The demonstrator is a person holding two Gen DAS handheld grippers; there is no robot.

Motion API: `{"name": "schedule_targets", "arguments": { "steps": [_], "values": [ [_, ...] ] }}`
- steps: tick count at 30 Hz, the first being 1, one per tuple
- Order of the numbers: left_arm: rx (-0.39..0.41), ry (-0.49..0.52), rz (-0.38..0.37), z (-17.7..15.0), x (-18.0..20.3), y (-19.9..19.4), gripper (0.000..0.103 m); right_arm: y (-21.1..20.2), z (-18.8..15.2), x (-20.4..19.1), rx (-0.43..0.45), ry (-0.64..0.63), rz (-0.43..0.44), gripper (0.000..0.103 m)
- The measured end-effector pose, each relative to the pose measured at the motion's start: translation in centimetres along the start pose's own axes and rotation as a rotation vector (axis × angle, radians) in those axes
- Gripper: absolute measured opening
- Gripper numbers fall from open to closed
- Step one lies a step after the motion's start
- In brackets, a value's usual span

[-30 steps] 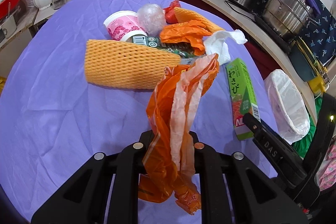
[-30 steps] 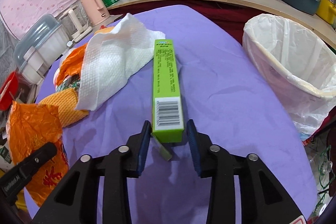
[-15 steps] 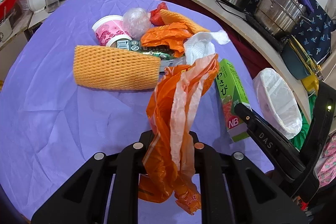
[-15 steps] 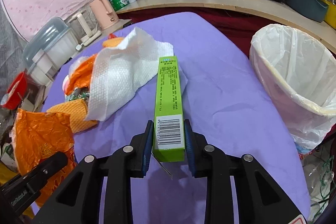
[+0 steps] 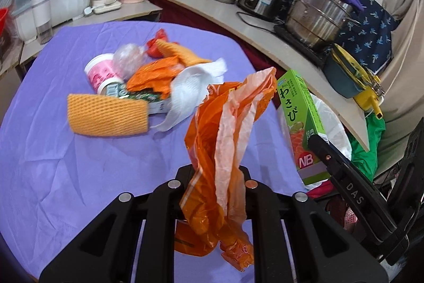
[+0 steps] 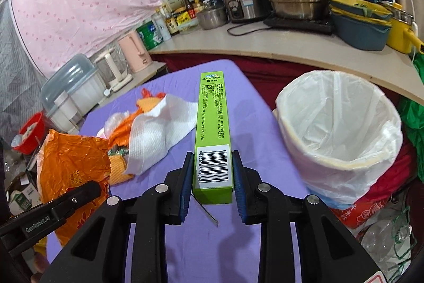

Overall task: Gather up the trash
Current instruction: 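Carry bag and box over the bin and open both tools to drop them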

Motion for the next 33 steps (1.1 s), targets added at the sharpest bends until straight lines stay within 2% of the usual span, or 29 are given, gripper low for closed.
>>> {"name": "schedule_targets", "arguments": {
  "steps": [15, 24, 33],
  "values": [
    [0.062, 0.152, -0.088, 1.4, 10.6, -0.8, 0.014, -5.4, 1.7, 7.1, 0.098, 0.069, -0.092, 0.027],
    [0.047, 0.232, -0.138, 1.4, 16.7, 1.4, 0.014, -6.5, 1.7, 12.1, 0.106, 0.133, -0.175, 0.027],
    [-0.012, 0.29, -0.165, 1.2, 21.7, 5.3, 0.014, -5.7, 1.3, 16.3, 0.061, 0.178, -0.217, 0.027]
  ]
}}
Point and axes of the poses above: each gripper's, at about its wrist camera, not at the fingertips, and y roughly the way its jaws point, x to its right, z to its top, the point moved 1 cm from there along y, roughly the way its jaws point, and after that the axes turned 7 degrees about z, right-handed, at the moved point
